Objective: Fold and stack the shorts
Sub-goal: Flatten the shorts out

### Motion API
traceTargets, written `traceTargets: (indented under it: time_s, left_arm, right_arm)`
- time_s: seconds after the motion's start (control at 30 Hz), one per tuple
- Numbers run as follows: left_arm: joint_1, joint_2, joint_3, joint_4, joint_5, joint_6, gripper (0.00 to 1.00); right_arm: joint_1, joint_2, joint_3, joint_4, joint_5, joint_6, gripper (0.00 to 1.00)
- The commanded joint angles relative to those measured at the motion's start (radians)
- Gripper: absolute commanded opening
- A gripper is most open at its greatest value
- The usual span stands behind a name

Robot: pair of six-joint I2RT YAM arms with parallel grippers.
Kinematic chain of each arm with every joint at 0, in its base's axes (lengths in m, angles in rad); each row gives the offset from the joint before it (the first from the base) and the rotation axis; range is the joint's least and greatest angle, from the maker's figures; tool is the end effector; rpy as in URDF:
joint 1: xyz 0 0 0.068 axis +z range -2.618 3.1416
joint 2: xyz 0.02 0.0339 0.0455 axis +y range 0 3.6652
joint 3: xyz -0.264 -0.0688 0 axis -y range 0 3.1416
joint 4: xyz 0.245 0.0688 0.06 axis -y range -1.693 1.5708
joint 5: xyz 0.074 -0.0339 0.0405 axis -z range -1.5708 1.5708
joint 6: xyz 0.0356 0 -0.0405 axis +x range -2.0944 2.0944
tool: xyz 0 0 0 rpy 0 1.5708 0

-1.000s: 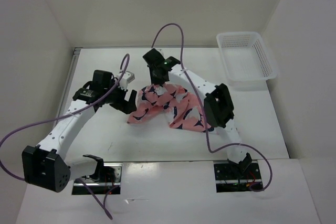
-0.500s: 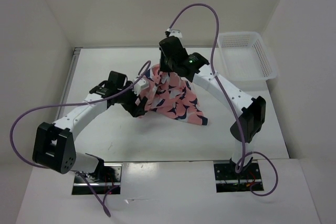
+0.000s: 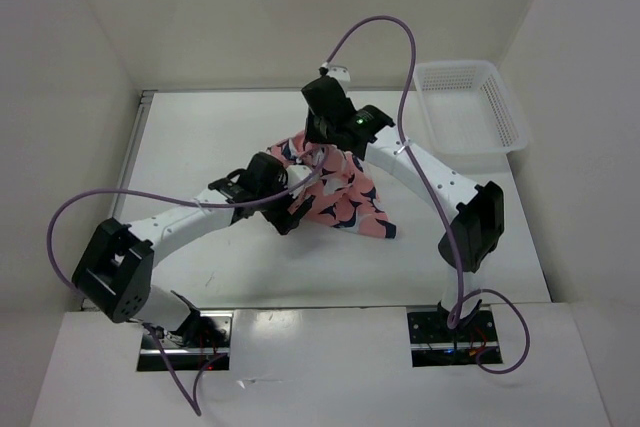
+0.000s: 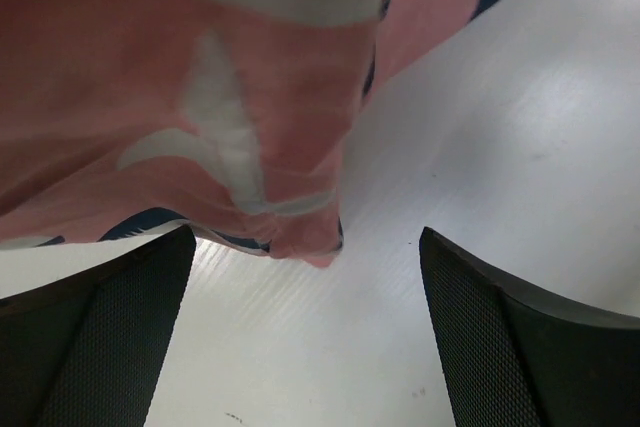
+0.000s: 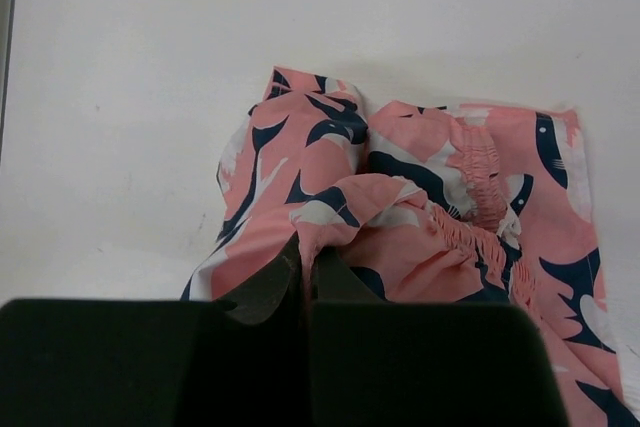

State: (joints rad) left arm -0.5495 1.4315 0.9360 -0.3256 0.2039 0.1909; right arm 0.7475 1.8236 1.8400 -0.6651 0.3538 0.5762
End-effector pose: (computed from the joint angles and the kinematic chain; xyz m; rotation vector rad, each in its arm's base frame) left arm 0.2534 -0.1637 0.2316 0.9615 2.2096 -0.4113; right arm 0.3132 0.2735 0.3682 0.0064 2.1960 0.3593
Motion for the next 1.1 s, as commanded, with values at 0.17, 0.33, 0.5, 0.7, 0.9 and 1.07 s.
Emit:
traceTargets:
  time_s: [0.17, 0.33, 0.5, 0.7, 0.9, 1.07]
  left_arm:
    - [-0.058, 0.092, -0.063, 0.255, -0.510, -0.091, 0.99]
    - [-0.058, 0.135, -0.042, 0.322, -0.475, -0.071, 0.17]
    - [-0.015, 0.121, 0.003, 0.295, -0.454, -0.061, 0.00]
    - [0.242, 0.083, 0.354, 0.218, -0.400, 0.117, 0.00]
    - [0.358, 0.133, 0.858, 0.044, -0.348, 0.189, 0.00]
    - [0.358, 0.029, 0.802, -0.047, -0.333, 0.289, 0.00]
  right_arm:
    - [-0.010, -0.063, -0.031, 0.088, 0.019, 0.045, 0.00]
    - [-0.031, -0.072, -0.051, 0.098, 0.019, 0.045, 0.00]
    - [-0.066, -0.093, -0.087, 0.128, -0.002, 0.041, 0.00]
    - [-0.164, -0.017, 0.170, 0.151, 0.014, -0.140, 0.00]
    - [-0.165, 0.020, 0.489, 0.131, 0.158, -0.271, 0.00]
    - [-0.165, -0.232, 0.087, 0.212, 0.200, -0.207, 0.00]
